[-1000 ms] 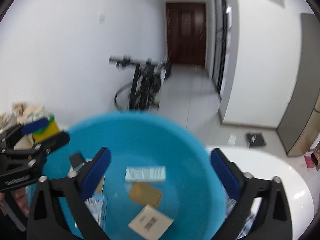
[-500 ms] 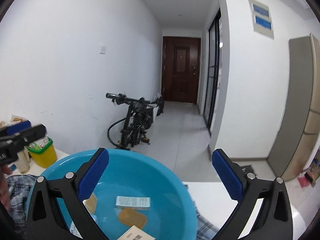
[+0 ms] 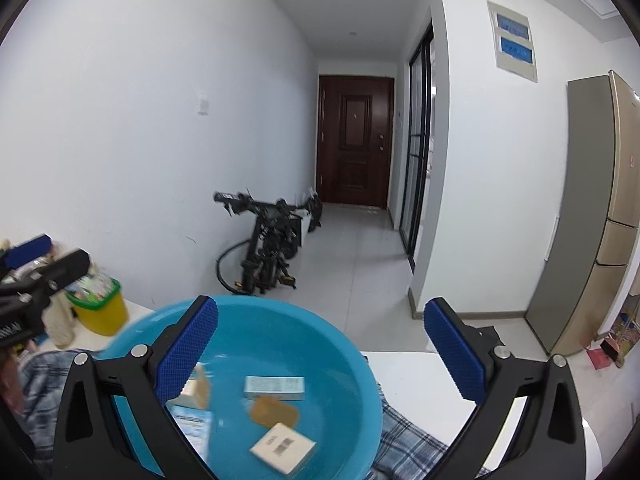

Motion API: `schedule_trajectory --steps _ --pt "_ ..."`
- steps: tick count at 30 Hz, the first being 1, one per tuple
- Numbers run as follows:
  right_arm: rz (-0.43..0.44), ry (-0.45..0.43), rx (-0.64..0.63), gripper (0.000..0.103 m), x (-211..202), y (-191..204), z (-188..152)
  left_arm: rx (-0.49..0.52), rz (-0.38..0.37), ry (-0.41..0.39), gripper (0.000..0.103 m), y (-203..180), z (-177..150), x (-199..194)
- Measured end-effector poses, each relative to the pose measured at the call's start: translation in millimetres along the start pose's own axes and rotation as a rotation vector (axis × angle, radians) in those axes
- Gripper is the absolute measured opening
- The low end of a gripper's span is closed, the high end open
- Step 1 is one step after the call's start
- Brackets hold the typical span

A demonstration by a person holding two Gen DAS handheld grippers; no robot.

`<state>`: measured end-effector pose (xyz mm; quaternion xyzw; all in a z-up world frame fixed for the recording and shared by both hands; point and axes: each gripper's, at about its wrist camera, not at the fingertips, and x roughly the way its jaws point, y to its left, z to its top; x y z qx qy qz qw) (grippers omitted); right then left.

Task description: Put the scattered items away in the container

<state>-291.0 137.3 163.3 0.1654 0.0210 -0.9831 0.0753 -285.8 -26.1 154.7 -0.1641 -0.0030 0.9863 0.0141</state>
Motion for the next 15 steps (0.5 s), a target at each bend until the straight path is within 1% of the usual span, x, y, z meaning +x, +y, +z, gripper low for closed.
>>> schedule_trajectory --steps 2,4,5,6,8,11,15 --pt "0.044 -0.014 0.034 0.103 -18 2 1 0.001 0.004 -0.018 0.093 0 0 -17" --pt "0.061 -0.022 0.053 0.103 -34 2 1 0.003 0.010 -0.037 0.094 0 -1 -35" --pt "0.063 -0.027 0.055 0.103 -42 3 1 0.002 0.012 -0.047 0.101 0 -2 -47" --pt "0.063 -0.031 0.052 0.103 -49 5 0 0.000 0.010 -0.054 0.103 0 -3 -55" --pt "0.059 -0.035 0.039 0.103 -62 8 -3 -0.004 0.011 -0.079 0.103 2 -5 -75" --pt "0.056 -0.039 0.037 0.103 -81 10 -6 0.004 0.008 -0.095 0.103 -1 -8 -101" --pt "0.049 -0.063 0.045 0.103 -112 12 -14 0.009 -0.005 -0.104 0.103 -5 -10 -122"
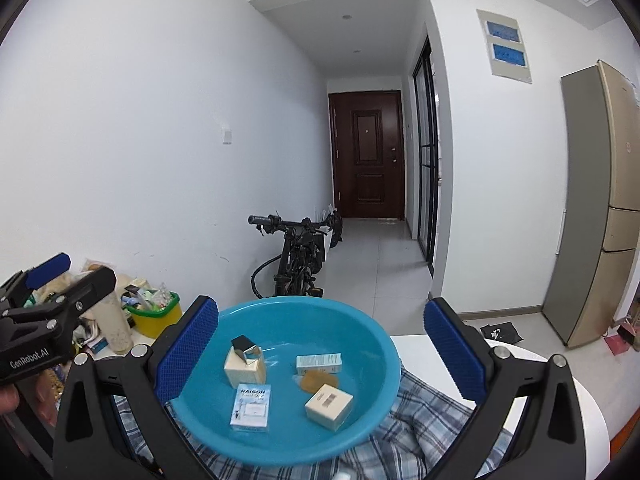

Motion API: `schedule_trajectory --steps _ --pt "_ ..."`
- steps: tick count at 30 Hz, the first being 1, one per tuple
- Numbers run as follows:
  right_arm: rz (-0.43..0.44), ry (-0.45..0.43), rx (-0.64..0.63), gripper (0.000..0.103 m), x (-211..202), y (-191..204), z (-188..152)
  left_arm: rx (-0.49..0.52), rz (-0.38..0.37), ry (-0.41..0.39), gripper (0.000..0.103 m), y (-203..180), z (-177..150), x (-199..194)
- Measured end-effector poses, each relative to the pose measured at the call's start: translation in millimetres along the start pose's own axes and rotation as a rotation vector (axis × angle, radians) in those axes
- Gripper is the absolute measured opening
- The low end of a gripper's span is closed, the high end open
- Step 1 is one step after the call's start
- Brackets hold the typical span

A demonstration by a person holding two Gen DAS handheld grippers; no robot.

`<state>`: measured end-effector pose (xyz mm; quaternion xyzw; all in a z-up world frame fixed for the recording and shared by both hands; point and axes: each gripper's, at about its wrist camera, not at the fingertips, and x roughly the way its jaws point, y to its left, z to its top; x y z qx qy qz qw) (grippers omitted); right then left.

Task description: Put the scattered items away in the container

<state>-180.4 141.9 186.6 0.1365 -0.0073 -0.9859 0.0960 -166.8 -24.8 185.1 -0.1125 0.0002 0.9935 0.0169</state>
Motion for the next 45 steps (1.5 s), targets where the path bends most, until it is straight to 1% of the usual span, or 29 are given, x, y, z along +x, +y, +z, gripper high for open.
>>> schedule_trajectory --steps 3,7,10,13,17,21,26,29,32,34,38,41,45 --pt "-0.013 -0.020 -0.007 0.103 -22 3 -7 -0.004 -0.016 0.005 0.103 -2 -5 -19" --pt "-0.045 -0.058 -0.015 0.103 -54 10 -20 -0.001 -0.030 0.004 0.103 -5 -21 -47" --pt "-0.068 -0.086 -0.022 0.103 -77 15 -33 0.002 -0.029 -0.001 0.103 -7 -35 -66" --pt "-0.072 -0.100 -0.041 0.103 -94 21 -48 0.005 -0.021 -0.009 0.103 -7 -50 -86" --pt "-0.073 -0.108 -0.041 0.103 -110 25 -73 -0.007 -0.018 -0.022 0.103 -7 -72 -112" --pt "-0.075 -0.108 -0.015 0.103 -118 23 -99 -0.025 -0.037 -0.016 0.103 -8 -97 -129" --pt "-0.086 -0.120 -0.012 0.103 -125 20 -123 -0.071 -0.063 -0.074 0.103 -8 -128 -151" --pt "-0.094 -0.134 -0.015 0.103 -131 19 -137 -0.043 -0.064 -0.096 0.103 -17 -147 -159" --pt "-0.091 -0.150 -0.005 0.103 -135 17 -151 -0.015 -0.059 -0.075 0.103 -25 -162 -158" --pt "-0.089 -0.147 0.003 0.103 -134 16 -160 -0.024 -0.068 -0.060 0.103 -27 -170 -157" --pt "-0.081 -0.129 0.009 0.103 -131 17 -174 -0.074 -0.074 -0.030 0.103 -25 -188 -155" --pt "-0.092 -0.149 0.008 0.103 -131 18 -184 -0.105 -0.062 -0.037 0.103 -21 -197 -153" --pt "-0.091 -0.184 0.012 0.103 -133 17 -194 -0.103 -0.042 -0.043 0.103 -22 -207 -152"
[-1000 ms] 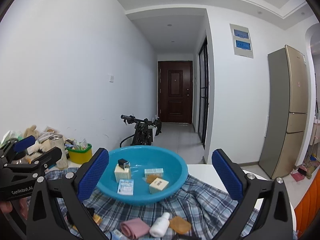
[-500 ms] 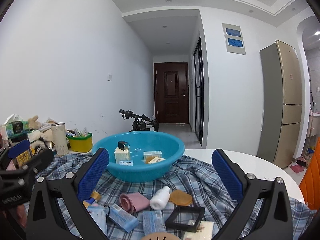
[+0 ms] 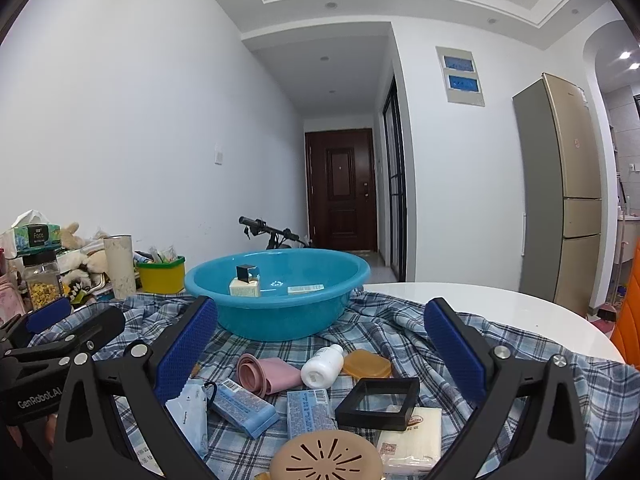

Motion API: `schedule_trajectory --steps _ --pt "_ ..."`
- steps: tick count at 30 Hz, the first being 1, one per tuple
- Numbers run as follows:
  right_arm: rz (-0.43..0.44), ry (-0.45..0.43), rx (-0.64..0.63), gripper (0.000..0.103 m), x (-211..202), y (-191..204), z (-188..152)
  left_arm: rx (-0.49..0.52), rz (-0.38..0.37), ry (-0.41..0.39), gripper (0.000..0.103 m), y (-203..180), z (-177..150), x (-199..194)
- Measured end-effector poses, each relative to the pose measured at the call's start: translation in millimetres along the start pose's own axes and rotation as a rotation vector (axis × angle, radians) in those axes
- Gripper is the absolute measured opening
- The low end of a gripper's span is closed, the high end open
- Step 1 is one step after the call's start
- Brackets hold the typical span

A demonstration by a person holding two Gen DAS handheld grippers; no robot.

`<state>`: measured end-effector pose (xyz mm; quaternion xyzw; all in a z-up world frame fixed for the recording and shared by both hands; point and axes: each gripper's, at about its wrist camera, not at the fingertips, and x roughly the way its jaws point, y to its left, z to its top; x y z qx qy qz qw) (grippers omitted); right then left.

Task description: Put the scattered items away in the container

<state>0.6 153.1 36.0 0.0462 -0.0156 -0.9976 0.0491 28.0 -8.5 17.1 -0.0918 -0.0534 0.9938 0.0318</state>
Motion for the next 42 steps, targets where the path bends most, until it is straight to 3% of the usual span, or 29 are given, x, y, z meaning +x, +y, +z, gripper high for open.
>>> schedule_trajectory --steps 5,10,14,19,22,26,31,42 --pt "0.001 -0.006 -0.014 0.103 0 1 -7 0.038 0.019 -0.049 0.103 -6 -7 -6" --pt "0.005 -0.012 -0.013 0.103 -2 1 -9 0.046 0.035 -0.050 0.103 -7 -8 -5" --pt "-0.025 0.009 0.004 0.103 3 -4 -10 0.049 0.075 -0.010 0.103 -6 -8 3" --pt "-0.024 0.099 0.048 0.103 20 -14 -12 0.059 0.112 0.110 0.103 -6 -12 25" --pt "-0.041 0.146 0.067 0.103 29 -19 -14 0.079 0.105 0.079 0.103 -11 -13 20" --pt "-0.062 0.182 0.040 0.103 35 -14 -17 0.087 0.084 0.107 0.103 -12 -14 26" --pt "-0.032 0.195 -0.045 0.102 38 5 -20 0.087 0.085 0.103 0.103 -12 -15 23" --pt "-0.058 0.210 -0.028 0.103 40 4 -21 0.087 0.085 0.103 0.103 -12 -14 23"
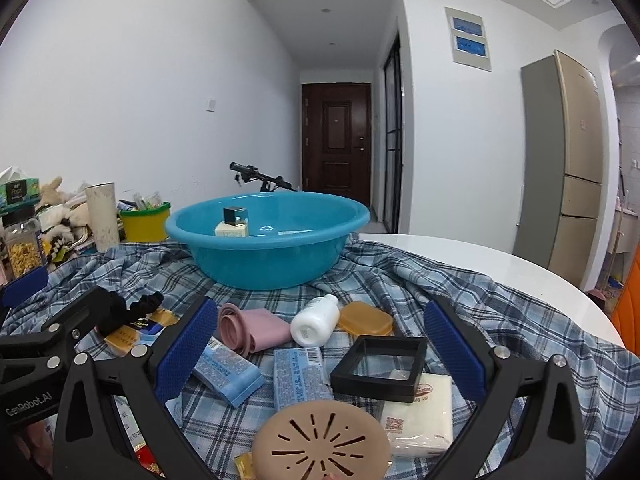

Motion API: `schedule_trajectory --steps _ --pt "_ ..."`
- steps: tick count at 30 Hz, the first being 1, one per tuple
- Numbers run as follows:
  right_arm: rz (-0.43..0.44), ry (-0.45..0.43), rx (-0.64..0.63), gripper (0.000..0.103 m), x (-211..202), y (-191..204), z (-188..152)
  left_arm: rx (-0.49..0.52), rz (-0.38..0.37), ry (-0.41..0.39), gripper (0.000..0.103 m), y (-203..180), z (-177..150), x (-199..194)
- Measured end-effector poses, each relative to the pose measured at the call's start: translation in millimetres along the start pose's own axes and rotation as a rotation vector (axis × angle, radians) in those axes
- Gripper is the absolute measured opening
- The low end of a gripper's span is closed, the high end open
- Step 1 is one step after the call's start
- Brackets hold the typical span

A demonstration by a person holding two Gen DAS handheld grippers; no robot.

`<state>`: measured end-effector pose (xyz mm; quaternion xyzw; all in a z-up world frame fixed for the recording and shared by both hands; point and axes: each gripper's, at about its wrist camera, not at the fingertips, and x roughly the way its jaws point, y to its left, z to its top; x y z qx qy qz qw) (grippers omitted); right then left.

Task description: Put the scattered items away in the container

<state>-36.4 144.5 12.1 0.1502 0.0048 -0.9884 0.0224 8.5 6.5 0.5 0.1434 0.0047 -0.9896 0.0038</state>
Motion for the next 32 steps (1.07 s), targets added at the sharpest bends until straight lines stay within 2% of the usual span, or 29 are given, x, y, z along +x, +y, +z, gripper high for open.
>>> schedule_trajectory --steps 32 --pt "0.004 0.000 0.001 0.103 -0.2 1.0 0.6 0.000 0.000 0.000 0.103 0.4 0.3 -0.4"
